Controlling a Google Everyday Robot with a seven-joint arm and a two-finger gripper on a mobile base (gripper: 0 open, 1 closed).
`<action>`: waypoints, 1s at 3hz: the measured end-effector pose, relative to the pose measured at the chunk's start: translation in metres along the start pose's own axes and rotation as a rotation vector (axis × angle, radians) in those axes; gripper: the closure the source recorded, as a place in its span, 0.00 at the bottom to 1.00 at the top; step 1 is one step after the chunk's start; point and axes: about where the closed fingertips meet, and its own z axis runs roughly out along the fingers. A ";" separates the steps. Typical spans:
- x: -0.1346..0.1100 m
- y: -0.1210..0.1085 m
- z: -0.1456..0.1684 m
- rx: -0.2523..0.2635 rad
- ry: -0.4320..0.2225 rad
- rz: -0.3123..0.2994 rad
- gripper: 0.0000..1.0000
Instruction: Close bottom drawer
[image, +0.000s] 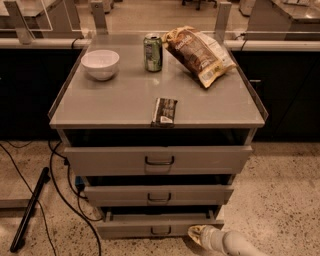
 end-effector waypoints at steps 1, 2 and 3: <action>0.001 -0.006 0.013 -0.005 0.022 -0.020 1.00; 0.002 -0.014 0.030 -0.013 0.060 -0.067 1.00; 0.001 -0.020 0.043 -0.021 0.084 -0.112 1.00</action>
Offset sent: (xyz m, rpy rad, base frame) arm 0.0390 0.0119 -0.0205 -0.1274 -0.0191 0.0351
